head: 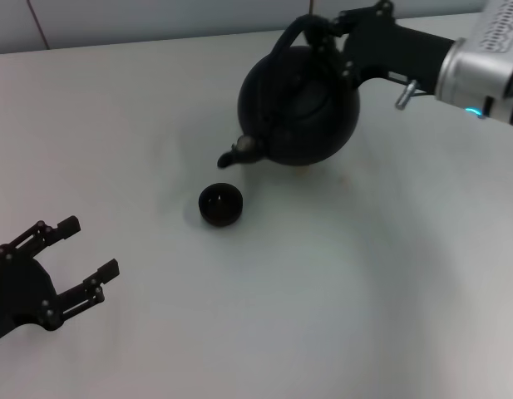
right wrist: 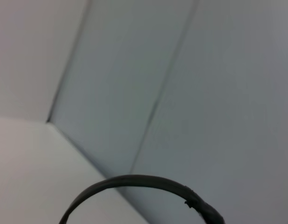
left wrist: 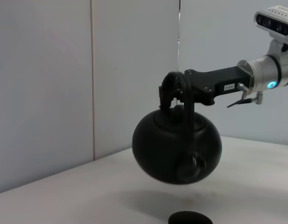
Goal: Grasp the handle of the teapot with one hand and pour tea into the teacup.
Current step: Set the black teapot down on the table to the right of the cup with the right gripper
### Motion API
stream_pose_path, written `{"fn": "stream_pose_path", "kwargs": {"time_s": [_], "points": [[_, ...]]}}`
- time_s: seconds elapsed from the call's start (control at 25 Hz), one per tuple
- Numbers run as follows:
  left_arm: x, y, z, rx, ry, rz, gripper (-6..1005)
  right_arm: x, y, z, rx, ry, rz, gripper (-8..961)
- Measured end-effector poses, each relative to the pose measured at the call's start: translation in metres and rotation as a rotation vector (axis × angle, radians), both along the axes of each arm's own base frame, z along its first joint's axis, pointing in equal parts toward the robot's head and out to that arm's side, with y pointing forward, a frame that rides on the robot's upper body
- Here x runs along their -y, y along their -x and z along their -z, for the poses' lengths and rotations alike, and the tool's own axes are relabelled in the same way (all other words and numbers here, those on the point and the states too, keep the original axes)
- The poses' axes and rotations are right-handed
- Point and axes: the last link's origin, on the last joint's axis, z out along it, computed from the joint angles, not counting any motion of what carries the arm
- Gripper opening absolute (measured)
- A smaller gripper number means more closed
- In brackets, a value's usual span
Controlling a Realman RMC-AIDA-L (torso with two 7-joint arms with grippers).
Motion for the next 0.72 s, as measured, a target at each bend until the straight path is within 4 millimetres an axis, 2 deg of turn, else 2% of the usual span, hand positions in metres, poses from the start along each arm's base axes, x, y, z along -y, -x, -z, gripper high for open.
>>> {"fn": "stream_pose_path", "kwargs": {"time_s": [0.32,0.72], "points": [[-0.003,-0.002,-0.001,-0.001,-0.002,0.011,806,0.015,-0.031,-0.018,-0.159,-0.048,0.163,116],[-0.005,-0.003,0.0,-0.002,0.0,0.015,805,0.051,-0.066,-0.021,-0.241,-0.06,0.243,121]]}}
